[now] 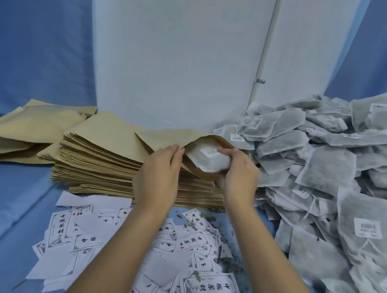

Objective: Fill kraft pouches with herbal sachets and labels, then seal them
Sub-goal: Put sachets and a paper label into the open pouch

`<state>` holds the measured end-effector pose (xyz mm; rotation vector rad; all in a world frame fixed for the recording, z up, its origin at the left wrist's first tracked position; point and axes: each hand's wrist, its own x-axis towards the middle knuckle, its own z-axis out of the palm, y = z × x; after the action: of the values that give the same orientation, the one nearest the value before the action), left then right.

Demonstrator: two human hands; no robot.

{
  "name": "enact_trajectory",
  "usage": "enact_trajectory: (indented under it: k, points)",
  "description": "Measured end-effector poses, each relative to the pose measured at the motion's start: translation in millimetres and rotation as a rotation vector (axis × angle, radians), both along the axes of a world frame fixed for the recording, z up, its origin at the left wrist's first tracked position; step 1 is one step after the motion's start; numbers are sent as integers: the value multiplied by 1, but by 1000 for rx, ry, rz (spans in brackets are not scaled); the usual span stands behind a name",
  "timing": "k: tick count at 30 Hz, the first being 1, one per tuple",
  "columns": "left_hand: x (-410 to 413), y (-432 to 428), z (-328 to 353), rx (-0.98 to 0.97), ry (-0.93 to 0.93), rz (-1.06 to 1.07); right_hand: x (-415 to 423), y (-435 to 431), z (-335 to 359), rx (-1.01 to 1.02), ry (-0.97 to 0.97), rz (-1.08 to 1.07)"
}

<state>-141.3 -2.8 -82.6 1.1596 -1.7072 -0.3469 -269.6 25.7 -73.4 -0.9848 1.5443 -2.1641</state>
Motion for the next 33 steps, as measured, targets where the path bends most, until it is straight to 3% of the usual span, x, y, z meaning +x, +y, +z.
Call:
enact_trajectory:
  k: [5,10,14,17,19,22,27,31,33]
  points:
    - [5,18,-8,-95,-17,18,20,-19,15,98,-8,191]
    - [10,26,-11,-100,44,6,29,-25,16,301,317,117]
    - [6,31,-11,-101,62,0,39,-29,21,411,354,87]
    - [8,32,-8,-125,65,22,49,-24,20,380,339,165]
    - [11,30,-7,-134,73,19,52,-19,19,426,439,197]
    - [14,27,-9,-131,94,-7,52,-15,15,500,661,98]
    - [12,32,-13,-184,163,26,49,-21,19,514,731,-114]
    - [16,27,-13,-159,177,-2,50,-20,22,550,837,110]
    - [21,24,-13,-189,147,54,52,-14,16,521,758,173]
